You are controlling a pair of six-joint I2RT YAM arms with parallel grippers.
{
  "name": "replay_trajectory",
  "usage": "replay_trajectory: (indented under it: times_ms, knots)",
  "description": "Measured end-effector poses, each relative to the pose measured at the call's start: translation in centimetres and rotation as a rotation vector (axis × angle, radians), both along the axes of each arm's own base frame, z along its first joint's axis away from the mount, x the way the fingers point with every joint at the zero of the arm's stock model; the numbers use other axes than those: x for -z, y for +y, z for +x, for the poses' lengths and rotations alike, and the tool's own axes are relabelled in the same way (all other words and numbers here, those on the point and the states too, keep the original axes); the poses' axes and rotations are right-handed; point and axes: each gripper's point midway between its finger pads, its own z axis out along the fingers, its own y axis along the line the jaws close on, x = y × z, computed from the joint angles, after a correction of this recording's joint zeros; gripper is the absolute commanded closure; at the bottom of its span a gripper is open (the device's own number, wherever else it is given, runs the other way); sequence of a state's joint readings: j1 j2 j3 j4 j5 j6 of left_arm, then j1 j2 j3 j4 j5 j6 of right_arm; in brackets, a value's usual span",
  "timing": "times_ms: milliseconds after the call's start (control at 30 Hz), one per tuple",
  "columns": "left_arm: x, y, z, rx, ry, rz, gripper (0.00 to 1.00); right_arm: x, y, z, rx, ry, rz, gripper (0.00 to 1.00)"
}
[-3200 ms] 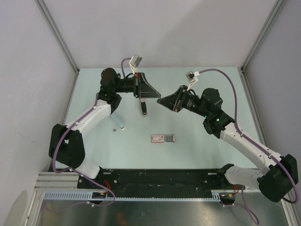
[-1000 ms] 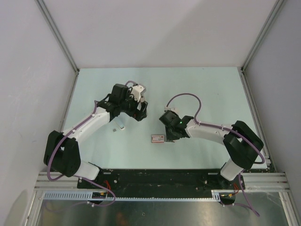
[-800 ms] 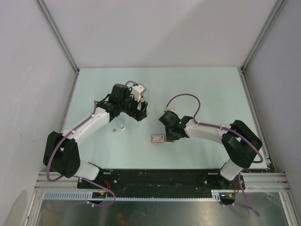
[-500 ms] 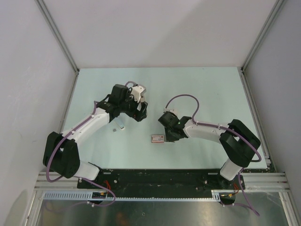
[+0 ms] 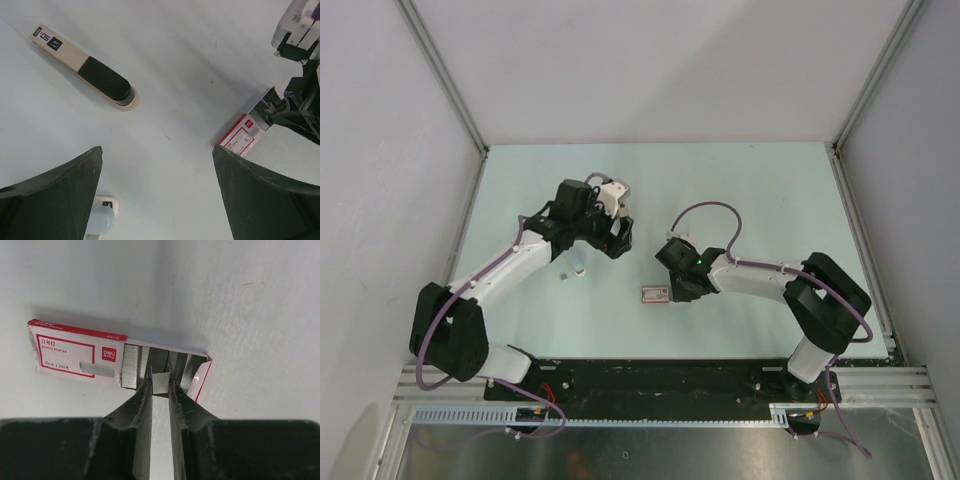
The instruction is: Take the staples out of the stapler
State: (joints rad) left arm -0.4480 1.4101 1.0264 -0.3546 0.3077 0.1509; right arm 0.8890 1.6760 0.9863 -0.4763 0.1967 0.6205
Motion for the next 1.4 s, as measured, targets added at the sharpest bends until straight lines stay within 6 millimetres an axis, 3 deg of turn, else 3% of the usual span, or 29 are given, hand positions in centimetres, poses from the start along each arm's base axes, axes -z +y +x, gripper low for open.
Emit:
replay_trajectory:
  times_ms: [367, 500, 767, 1067, 1400]
  knots:
    - [-0.7, 0.0, -0.1, 0.003, -0.017, -0.008, 0.04, -0.1, 0.2, 0.2, 0.000, -0.005, 0.006, 0.64]
    - [-0.7, -0.2, -0.2, 0.007, -0.018, -0.008, 0.04, -0.2, 0.2, 0.3, 0.001, -0.010, 0.006, 0.60]
    - [-0.8, -0.4, -0.3, 0.019, -0.025, -0.007, 0.04, -0.4, 0.3, 0.3, 0.000, -0.015, 0.011, 0.68]
    - [-1.0, -0.7, -0.6, 0.029, -0.030, -0.009, 0.04, -2.5, 1.3, 0.5, -0.013, -0.047, 0.078, 0.75]
    - [-1.0, -0.8, -0.6, 0.037, -0.035, -0.005, 0.05, -2.5, 1.3, 0.6, -0.008, -0.044, 0.082, 0.84]
